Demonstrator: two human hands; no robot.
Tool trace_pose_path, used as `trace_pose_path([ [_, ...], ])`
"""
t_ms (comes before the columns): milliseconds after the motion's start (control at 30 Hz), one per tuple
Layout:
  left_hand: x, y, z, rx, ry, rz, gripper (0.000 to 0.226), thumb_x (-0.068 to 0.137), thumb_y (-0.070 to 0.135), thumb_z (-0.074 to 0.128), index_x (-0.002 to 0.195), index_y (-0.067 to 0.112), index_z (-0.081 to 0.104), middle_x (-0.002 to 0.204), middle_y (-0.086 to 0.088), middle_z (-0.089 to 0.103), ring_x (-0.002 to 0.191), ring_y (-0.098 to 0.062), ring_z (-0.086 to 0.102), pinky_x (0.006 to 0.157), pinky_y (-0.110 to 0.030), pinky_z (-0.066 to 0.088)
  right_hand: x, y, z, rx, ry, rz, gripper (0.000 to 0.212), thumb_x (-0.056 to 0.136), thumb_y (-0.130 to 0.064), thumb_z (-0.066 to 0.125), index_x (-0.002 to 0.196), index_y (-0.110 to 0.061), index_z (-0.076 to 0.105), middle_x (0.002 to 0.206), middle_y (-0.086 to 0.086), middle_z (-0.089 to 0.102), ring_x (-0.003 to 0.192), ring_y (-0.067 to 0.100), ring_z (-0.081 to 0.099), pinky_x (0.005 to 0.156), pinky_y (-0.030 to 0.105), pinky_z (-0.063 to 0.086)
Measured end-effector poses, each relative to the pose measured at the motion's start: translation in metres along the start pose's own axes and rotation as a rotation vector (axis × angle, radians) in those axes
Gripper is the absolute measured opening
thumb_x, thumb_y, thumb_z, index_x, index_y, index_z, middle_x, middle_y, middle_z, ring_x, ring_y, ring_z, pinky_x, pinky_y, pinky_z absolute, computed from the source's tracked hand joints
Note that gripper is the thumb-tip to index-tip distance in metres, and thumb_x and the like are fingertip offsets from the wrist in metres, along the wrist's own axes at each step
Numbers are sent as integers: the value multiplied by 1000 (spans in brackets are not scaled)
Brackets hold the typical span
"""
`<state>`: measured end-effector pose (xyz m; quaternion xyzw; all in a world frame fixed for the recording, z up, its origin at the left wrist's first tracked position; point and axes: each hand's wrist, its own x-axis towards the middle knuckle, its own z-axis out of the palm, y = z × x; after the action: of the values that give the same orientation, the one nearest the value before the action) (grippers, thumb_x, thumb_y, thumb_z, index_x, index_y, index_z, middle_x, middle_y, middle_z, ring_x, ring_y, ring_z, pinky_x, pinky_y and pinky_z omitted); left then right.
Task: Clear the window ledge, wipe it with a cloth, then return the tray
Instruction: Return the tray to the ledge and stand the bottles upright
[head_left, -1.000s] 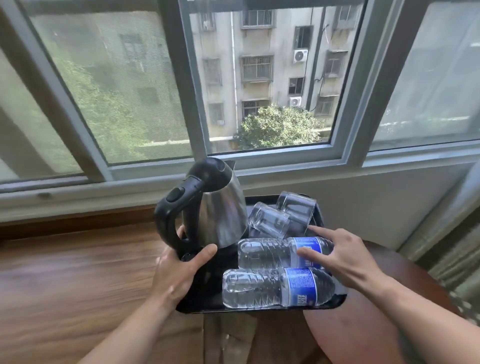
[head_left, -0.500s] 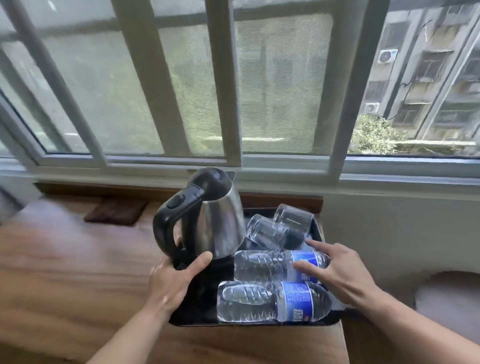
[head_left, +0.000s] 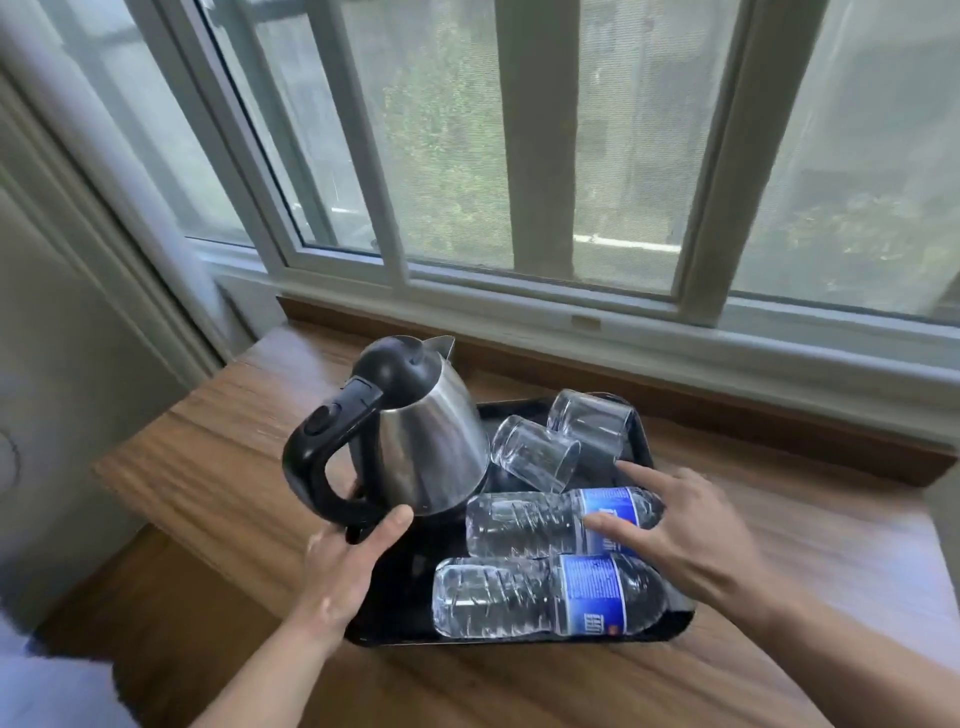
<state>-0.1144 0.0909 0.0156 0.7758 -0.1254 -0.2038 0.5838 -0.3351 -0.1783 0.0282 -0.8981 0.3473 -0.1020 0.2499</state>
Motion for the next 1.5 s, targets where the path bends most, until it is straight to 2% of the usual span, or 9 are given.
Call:
trace_pose_path([
  [267,90,-24,-102,48,-56,75,56,49,88,74,96,58,73,110,20,75,119,-16,63,109,-50,45,44,-102,74,44,-23,52,110,53,-106,39,143,-45,50,92,-12,53,86,11,52,74,33,41],
  [700,252,-33,-271,118,-94,132,75,49,90,73,112,50,71,120,16,72,122,-14,60,110,-50,44,121,-272,184,77,8,151,112,50,-109,33,143,-48,49,89,-13,51,82,1,48,68,27,40],
  [867,304,-30,-306,103,-124,176,95,45,86,75,132,51,59,119,32,68,122,6,56,105,-34,42,162,-310,227,127,-11,177,111,50,-108,36,145,-52,43,98,-19,46,91,0,49,76,27,47],
  [967,338,-31,-319,99,-127,191,63,47,70,77,105,80,55,105,46,64,106,26,53,93,-18,40,187,-327,252,142,-2,200,111,48,-109,37,144,-53,44,99,-19,45,94,0,51,77,26,47],
  [1033,362,-31,-328,102,-136,196,62,41,74,79,97,83,54,104,49,62,104,30,51,90,-15,39,204,-338,267,155,0,215,113,45,-110,35,143,-53,45,99,-18,45,93,0,50,77,24,44],
  [1100,385,-38,-340,105,-144,196,71,37,84,79,105,75,60,111,43,65,110,23,54,92,-17,40,218,-349,279,161,-9,224,114,45,-110,35,144,-53,45,99,-18,44,92,0,50,79,24,45],
  [1200,422,-45,-354,125,-177,198,83,45,76,79,123,51,61,113,36,68,116,10,57,98,-26,42,237,-365,292,173,-17,247,112,49,-108,39,146,-52,41,98,-16,43,91,2,50,80,25,47],
  [1333,466,-43,-360,159,-192,198,73,51,61,79,120,51,57,102,45,65,109,13,53,98,-31,39,265,-383,306,182,7,281,111,51,-105,42,148,-49,40,99,-16,44,92,1,48,79,23,44],
  [1500,527,-48,-361,151,-270,229,107,43,88,76,135,37,60,116,19,73,120,-7,61,105,-39,43,293,-395,328,165,56,348,115,50,-107,36,148,-47,42,104,-16,44,102,6,48,92,28,46],
])
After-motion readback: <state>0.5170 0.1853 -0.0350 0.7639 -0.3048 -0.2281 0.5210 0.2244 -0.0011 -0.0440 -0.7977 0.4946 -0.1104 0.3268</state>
